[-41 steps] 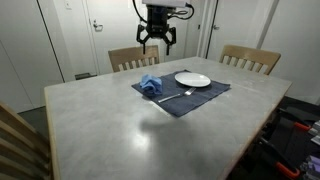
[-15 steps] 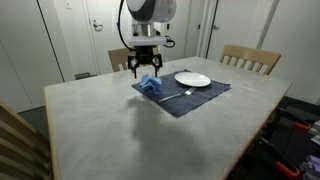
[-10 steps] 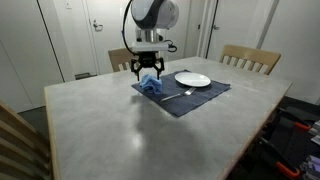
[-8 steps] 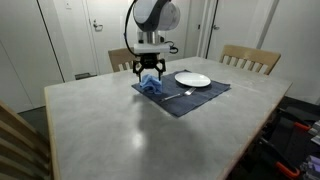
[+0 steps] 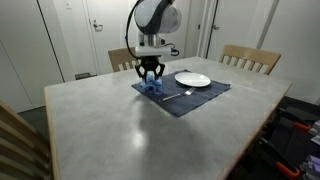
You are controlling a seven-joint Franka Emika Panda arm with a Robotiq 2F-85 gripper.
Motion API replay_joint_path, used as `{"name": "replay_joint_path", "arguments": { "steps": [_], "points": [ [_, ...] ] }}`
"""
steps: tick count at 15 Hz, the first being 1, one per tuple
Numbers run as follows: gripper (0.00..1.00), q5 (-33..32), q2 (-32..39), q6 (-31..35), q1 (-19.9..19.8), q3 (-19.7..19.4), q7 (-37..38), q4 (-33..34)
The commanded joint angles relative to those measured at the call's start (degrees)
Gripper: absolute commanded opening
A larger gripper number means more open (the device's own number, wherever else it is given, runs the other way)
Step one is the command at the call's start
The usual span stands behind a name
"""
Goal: Pick up the blue towel from the table, wipe the white plate with it and put the towel back on the table.
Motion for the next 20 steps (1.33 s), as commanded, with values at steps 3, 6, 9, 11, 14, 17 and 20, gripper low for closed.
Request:
{"name": "replay_joint_path", "arguments": {
  "steps": [3, 6, 9, 11, 14, 17, 20],
  "points": [
    [0.04, 0.38, -2.61, -0.69, -1.05, 0.14, -2.67, -2.62],
    [0.0, 0.2, -3.6, -2.63, -1.42, -0.13, -2.9, -2.59],
    [0.03, -0.29, -5.25, -5.11, -1.62, -0.91, -2.28, -2.83],
    [0.03, -0.33, -6.71, -5.63, -1.79, -1.64, -1.31, -3.53],
    [0.03, -1.35, -8.11, -5.79, -0.67, -5.37, 8.58, -4.01],
    [0.03, -3.49, -10.02, -4.23, -0.54, -8.08, 17.83, -6.6],
    [0.03, -7.43, -12.33, -3.53, 0.0, -10.69, 28.17, -10.22]
  ]
}}
